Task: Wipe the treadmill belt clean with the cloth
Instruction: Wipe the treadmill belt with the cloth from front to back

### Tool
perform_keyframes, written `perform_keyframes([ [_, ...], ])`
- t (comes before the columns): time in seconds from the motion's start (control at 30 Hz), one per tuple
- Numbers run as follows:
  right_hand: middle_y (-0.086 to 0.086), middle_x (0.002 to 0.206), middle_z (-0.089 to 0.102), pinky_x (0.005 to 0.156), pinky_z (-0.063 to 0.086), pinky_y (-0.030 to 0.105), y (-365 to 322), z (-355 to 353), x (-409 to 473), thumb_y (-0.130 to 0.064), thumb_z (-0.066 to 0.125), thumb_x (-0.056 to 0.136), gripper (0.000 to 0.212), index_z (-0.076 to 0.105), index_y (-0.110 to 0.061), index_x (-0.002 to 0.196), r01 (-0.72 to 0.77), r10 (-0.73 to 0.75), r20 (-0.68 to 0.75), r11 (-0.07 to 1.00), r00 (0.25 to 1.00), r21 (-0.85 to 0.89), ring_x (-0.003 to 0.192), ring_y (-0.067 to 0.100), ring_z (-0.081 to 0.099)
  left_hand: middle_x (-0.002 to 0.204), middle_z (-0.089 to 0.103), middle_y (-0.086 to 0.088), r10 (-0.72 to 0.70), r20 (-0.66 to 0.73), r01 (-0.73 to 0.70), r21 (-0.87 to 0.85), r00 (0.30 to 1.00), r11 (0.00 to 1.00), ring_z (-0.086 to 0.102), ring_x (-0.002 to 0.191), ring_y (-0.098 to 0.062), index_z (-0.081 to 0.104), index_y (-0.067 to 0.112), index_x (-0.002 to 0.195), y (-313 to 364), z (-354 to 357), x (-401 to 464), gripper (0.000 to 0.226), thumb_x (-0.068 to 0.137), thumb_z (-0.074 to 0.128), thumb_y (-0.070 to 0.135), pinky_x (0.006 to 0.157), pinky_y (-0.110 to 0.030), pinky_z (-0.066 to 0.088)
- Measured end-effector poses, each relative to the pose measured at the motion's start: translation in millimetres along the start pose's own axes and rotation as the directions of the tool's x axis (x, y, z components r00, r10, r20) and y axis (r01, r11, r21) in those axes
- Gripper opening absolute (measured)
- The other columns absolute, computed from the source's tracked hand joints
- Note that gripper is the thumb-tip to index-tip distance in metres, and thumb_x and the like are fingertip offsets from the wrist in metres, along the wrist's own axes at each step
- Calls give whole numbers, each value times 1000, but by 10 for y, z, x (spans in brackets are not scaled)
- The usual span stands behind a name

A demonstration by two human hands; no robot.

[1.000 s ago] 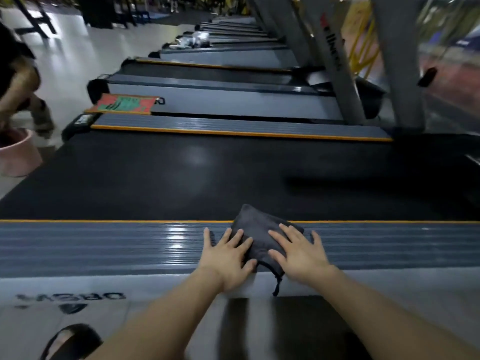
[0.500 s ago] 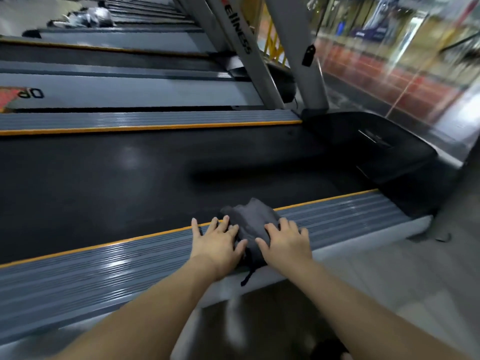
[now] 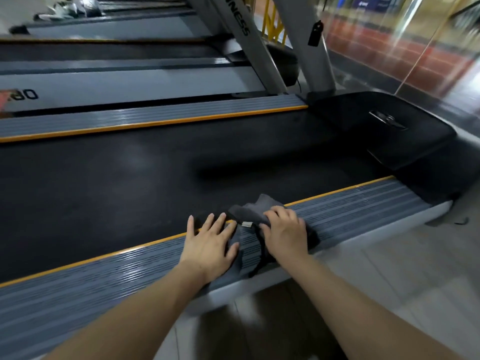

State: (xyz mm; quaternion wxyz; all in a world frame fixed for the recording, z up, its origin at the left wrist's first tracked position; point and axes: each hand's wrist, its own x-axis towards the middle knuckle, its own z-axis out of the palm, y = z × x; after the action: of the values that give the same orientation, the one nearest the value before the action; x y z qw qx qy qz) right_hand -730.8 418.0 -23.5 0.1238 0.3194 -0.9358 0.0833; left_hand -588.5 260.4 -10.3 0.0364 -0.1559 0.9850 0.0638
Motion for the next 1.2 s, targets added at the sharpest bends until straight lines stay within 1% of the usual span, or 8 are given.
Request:
perform_keyframes([
  [0.13, -1, 97, 59, 71, 45, 40, -54, -61, 323, -42, 54, 92, 23, 59, -22, 104, -23, 23, 5, 999, 1000, 44, 94, 27, 57, 171, 10, 4, -55, -13, 55, 6, 998, 998, 5, 157, -25, 18, 38, 158, -203, -158, 32, 64, 100, 21, 63, 120, -65, -3],
  [0.27, -5, 105, 60, 74, 48, 39, -415, -320, 645, -46, 45, 98, 22, 53, -29, 110, -110, 87, 123, 976, 989, 190, 99, 23, 60, 171, 7, 2, -155, -19, 155, -14, 988, 988, 4, 157, -26, 14, 36, 160, -374, -421, -28, 65, 101, 20, 62, 121, -64, -2],
  [0.4, -5, 104, 63, 69, 44, 37, -722, -583, 761, -49, 45, 99, 23, 53, -29, 106, -6, -13, 105, 984, 994, 180, 95, 27, 63, 171, 5, 1, -228, -55, 228, -13, 972, 974, 3, 157, -26, 11, 36, 161, -531, -632, -225, 65, 101, 20, 60, 120, -65, 0],
  [0.53, -3, 106, 64, 71, 45, 38, -935, -779, 792, -48, 47, 98, 22, 54, -29, 107, 9, -29, 92, 978, 995, 208, 95, 29, 63, 171, 7, 2, -294, -112, 290, -51, 949, 956, 4, 157, -26, 12, 37, 161, -661, -755, -441, 64, 101, 20, 60, 121, -64, 2],
  [0.77, -6, 106, 65, 71, 44, 38, -810, -817, 698, -47, 48, 97, 18, 55, -31, 104, -61, 44, 69, 959, 997, 277, 93, 29, 63, 171, 3, 1, -239, -49, 238, -8, 970, 971, 2, 157, -27, 8, 36, 161, -668, -730, -326, 65, 102, 20, 59, 122, -62, 5],
  [0.97, -7, 101, 65, 71, 47, 39, -350, -570, 1021, -47, 47, 98, 19, 54, -30, 103, -108, 114, -6, 956, 993, 274, 89, 27, 63, 171, 3, 2, -147, -70, 144, -46, 987, 989, 3, 157, -25, 9, 36, 161, -412, -569, 574, 64, 103, 22, 58, 124, -56, 9],
  [1.07, -4, 102, 66, 69, 45, 37, -34, -379, 1404, -46, 50, 97, 20, 55, -30, 107, -122, 130, -18, 962, 991, 242, 91, 28, 65, 171, 2, 2, -106, -82, 102, -46, 991, 994, 2, 157, -24, 8, 36, 162, -352, -440, 1142, 65, 103, 22, 59, 125, -53, 10],
  [1.2, -5, 93, 61, 65, 45, 36, 441, -104, 2014, -47, 49, 98, 17, 53, -32, 105, -163, 171, -25, 965, 985, 204, 86, 26, 64, 171, 3, 3, -69, -94, 62, -73, 993, 995, 2, 157, -23, 9, 37, 161, -295, -245, 1842, 64, 102, 22, 59, 125, -51, 12],
])
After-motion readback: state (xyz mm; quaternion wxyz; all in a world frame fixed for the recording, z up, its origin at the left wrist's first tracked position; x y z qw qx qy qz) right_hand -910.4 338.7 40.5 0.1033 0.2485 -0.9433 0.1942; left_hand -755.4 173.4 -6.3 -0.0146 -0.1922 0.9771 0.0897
